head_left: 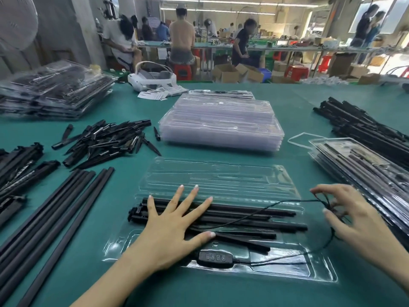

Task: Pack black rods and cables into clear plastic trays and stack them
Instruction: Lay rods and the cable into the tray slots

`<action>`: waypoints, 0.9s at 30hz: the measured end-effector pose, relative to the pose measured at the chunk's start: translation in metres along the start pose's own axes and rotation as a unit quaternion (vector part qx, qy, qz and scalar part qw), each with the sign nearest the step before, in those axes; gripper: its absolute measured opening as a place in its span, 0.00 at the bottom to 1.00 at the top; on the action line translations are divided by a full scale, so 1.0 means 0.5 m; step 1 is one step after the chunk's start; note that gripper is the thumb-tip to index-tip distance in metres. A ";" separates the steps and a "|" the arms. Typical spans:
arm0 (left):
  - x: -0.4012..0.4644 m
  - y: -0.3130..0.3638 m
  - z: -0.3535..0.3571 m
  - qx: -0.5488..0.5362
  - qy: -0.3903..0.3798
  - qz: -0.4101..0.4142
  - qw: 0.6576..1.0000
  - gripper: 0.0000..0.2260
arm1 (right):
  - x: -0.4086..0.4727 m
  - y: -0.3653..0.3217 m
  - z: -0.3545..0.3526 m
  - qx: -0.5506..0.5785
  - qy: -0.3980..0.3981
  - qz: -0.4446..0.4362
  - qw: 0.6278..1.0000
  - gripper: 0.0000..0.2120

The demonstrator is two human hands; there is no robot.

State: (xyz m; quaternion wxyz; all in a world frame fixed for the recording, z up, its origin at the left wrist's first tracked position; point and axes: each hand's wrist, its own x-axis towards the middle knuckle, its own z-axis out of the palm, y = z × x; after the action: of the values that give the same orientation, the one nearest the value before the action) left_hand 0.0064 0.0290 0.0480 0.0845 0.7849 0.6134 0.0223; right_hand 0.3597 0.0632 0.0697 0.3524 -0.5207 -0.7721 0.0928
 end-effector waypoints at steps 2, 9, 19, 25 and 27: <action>0.000 -0.001 -0.001 -0.007 -0.005 -0.004 1.000 0.29 | -0.016 0.009 -0.012 -0.005 -0.008 -0.032 0.999 0.24; 0.000 -0.001 -0.007 0.004 -0.024 -0.016 1.000 0.30 | -0.008 0.020 -0.038 -0.004 -0.074 -0.153 0.985 0.13; -0.009 -0.015 -0.009 0.004 -0.009 -0.076 0.997 0.30 | 0.033 0.056 -0.036 0.092 -0.194 -0.108 0.971 0.30; -0.008 -0.035 -0.015 -0.003 -0.007 -0.082 0.997 0.32 | 0.038 0.072 -0.024 0.031 -0.185 -0.153 0.970 0.25; -0.008 -0.049 -0.018 0.000 -0.007 -0.092 0.996 0.33 | 0.043 0.060 -0.021 0.045 -0.174 -0.148 0.972 0.17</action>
State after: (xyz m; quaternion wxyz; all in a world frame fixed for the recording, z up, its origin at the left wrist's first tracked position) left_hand -0.0195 0.0318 0.0532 0.0903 0.7253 0.6824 0.0094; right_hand 0.3839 0.0927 0.0717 0.2458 -0.3598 -0.8851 0.1633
